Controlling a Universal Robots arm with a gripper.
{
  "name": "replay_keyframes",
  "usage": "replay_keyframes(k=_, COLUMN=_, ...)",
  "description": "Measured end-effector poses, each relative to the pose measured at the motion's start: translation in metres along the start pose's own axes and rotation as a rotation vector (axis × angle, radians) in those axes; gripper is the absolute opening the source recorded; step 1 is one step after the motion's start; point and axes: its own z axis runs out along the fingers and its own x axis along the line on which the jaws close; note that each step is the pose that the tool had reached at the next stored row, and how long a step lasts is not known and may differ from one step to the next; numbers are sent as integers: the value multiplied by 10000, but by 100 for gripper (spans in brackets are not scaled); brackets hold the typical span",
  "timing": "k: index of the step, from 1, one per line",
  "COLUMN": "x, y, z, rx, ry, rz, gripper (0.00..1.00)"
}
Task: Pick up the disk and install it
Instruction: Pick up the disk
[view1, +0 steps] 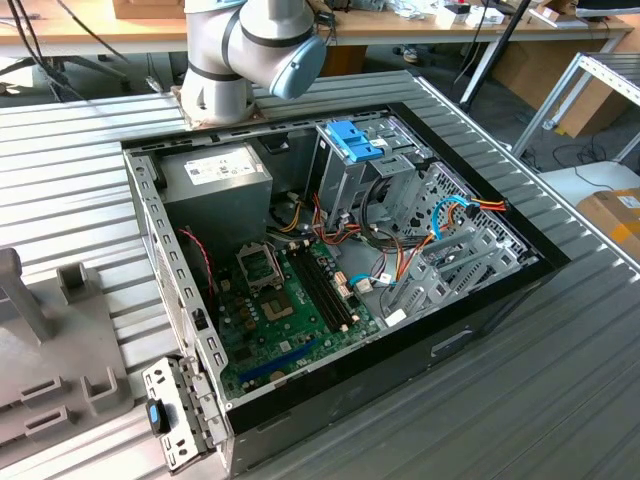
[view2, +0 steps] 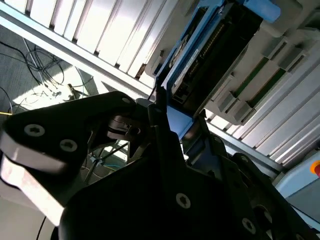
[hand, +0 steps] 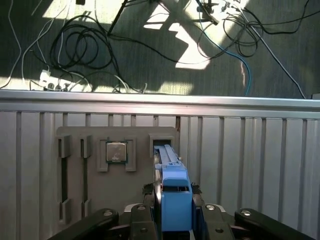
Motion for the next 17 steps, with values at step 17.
replay_keyframes(k=17, x=-29, y=-2, z=-920, rx=13, ry=-12, rz=0, gripper=37)
